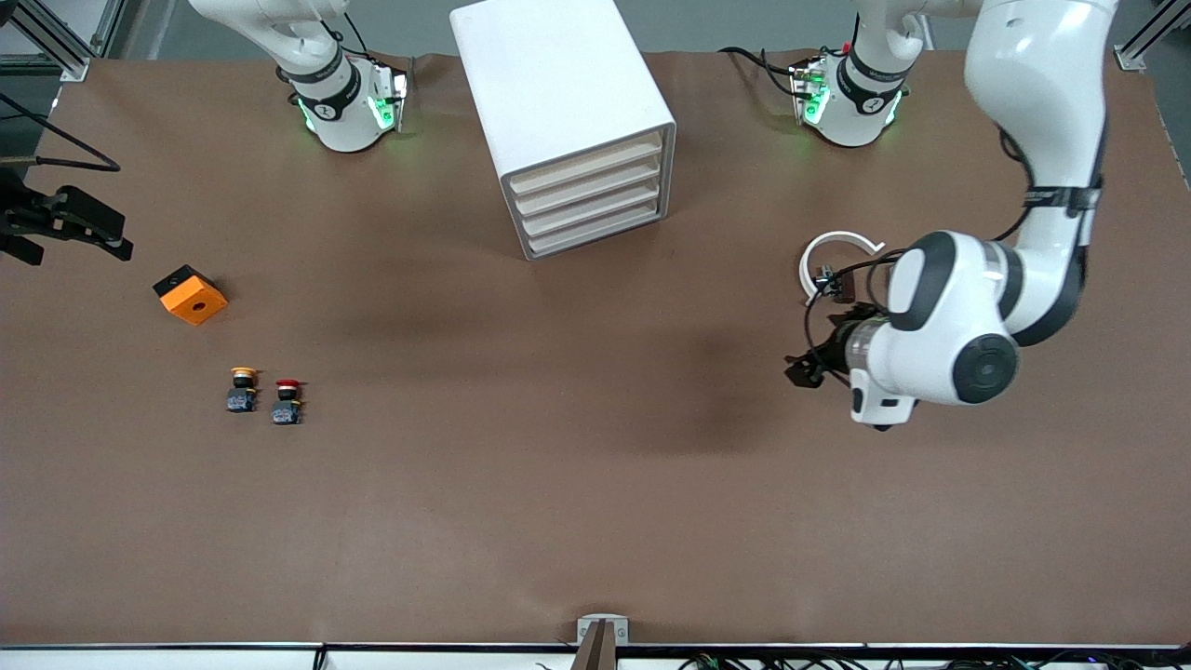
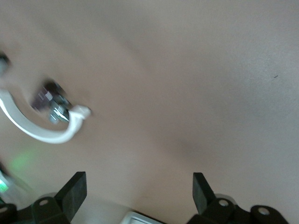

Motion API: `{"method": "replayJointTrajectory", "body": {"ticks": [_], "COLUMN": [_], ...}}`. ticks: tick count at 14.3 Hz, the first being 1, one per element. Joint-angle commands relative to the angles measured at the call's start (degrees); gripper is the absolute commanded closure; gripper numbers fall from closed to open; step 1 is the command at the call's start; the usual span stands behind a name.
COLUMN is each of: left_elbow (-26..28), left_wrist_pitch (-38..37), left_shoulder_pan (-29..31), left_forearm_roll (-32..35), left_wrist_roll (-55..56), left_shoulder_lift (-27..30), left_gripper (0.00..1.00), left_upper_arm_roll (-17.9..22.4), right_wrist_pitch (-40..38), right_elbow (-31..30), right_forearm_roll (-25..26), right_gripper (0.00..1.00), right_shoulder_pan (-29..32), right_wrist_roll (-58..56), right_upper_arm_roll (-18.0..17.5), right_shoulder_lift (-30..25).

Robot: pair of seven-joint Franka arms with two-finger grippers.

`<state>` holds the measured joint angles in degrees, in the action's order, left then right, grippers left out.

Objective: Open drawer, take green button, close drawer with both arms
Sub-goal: 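Reach the left gripper to the cabinet's lowest drawer front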

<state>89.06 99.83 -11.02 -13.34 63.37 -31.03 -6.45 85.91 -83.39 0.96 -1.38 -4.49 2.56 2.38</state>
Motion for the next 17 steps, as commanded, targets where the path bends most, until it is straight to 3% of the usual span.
{"method": "replayJointTrajectory", "body": {"ticks": [1, 8, 10, 15, 17], "left_elbow": [-1.70, -1.79, -1.79, -1.70, -1.44], "left_wrist_pitch": [2.91, 7.39, 8.45, 8.81, 8.20], "left_shoulder_pan": [-3.99, -10.15, -12.43, -14.99, -15.52], "left_forearm_roll": [-1.78, -2.74, -5.28, -19.94, -22.08], "left_wrist_roll": [15.34, 32.22, 40.22, 47.27, 51.05], "left_shoulder_lift": [-3.94, -9.39, -11.06, -13.00, -13.61], "left_gripper": [0.00, 0.00, 0.00, 0.00, 0.00], "left_upper_arm_roll": [0.21, 0.12, 0.12, 0.12, 0.04], "right_wrist_pitch": [-0.66, -0.75, -0.66, -0.66, -0.75], "right_elbow": [1.65, 1.65, 1.65, 1.65, 1.65], "right_forearm_roll": [-0.26, -0.26, -0.26, -0.26, -0.26], "right_gripper": [0.00, 0.00, 0.00, 0.00, 0.00], "right_shoulder_pan": [0.07, 0.07, 0.07, 0.07, 0.07], "right_wrist_roll": [-0.25, -0.17, -0.17, -0.17, -0.26], "right_upper_arm_roll": [-0.19, -0.19, -0.19, -0.19, -0.19], "right_shoulder_lift": [0.87, 0.87, 0.79, 0.87, 0.79]}}
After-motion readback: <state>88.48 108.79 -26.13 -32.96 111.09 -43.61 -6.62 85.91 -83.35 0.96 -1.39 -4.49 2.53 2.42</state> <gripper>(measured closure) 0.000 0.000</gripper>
